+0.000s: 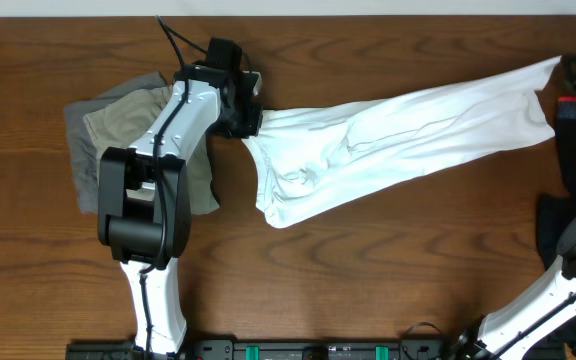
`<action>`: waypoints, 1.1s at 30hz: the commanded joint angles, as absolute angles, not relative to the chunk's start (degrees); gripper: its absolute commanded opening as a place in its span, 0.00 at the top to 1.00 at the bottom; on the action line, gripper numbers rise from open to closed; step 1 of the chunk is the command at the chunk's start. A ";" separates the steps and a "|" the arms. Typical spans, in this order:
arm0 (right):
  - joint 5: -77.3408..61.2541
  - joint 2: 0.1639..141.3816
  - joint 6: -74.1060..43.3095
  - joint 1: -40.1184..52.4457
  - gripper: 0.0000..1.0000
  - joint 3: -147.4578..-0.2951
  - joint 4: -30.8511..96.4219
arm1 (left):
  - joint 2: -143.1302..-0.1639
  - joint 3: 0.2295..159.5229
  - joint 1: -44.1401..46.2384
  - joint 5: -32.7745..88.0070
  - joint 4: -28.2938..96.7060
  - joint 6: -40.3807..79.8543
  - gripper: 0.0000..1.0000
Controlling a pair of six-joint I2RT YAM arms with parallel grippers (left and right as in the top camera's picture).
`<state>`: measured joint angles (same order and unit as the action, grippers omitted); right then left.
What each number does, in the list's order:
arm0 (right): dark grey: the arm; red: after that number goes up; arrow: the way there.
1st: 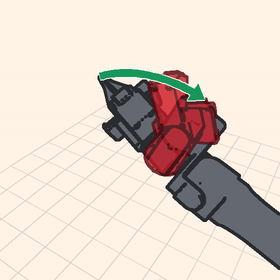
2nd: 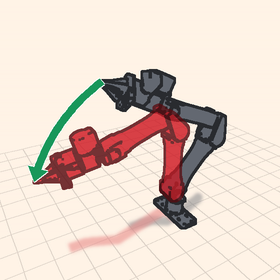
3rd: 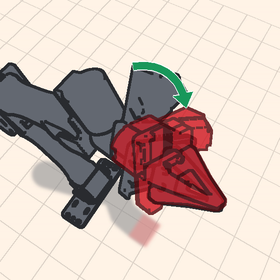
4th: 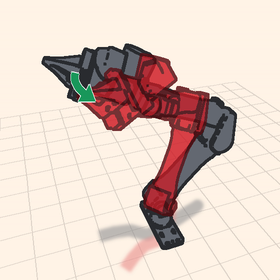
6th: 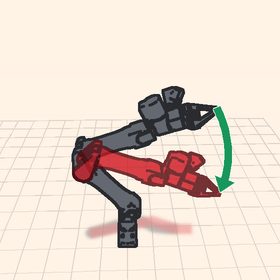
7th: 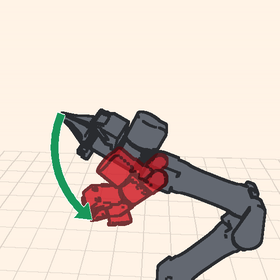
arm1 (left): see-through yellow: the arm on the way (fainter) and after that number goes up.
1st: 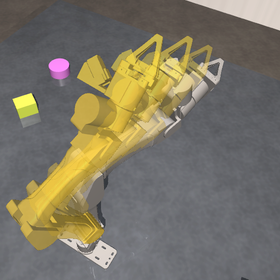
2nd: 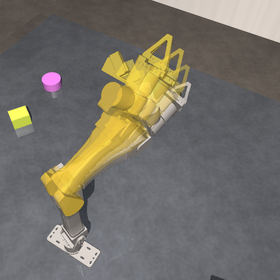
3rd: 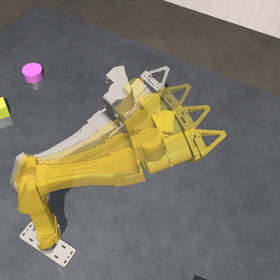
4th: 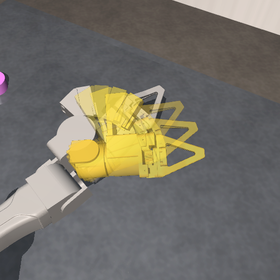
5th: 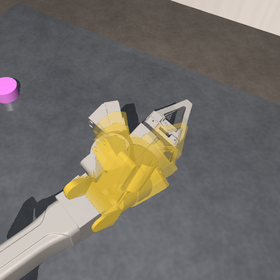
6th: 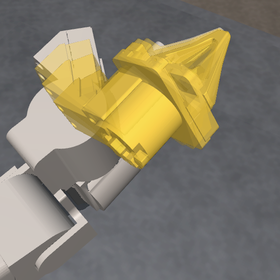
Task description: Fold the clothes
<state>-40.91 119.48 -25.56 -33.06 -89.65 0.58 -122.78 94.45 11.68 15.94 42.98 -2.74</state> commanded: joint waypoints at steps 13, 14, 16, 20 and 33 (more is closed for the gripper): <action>-27.16 120.66 -22.83 -23.81 0.99 -90.26 -5.48 | -120.70 94.50 11.44 15.05 43.59 -2.26 0.94; -27.16 120.66 -22.02 -24.23 0.99 -90.26 -5.34 | -120.70 94.50 11.44 15.05 43.59 -2.26 0.94; -27.18 120.66 -21.28 -25.43 0.99 -90.26 -4.14 | -120.70 94.50 11.44 15.05 43.59 -2.28 0.94; -27.16 120.66 -17.80 -27.90 0.99 -90.26 1.23 | -120.70 94.50 11.44 15.05 43.38 -2.28 0.94; -22.35 120.66 -7.31 -30.35 0.98 -90.19 12.75 | -120.70 94.50 11.44 15.05 42.74 -2.26 0.94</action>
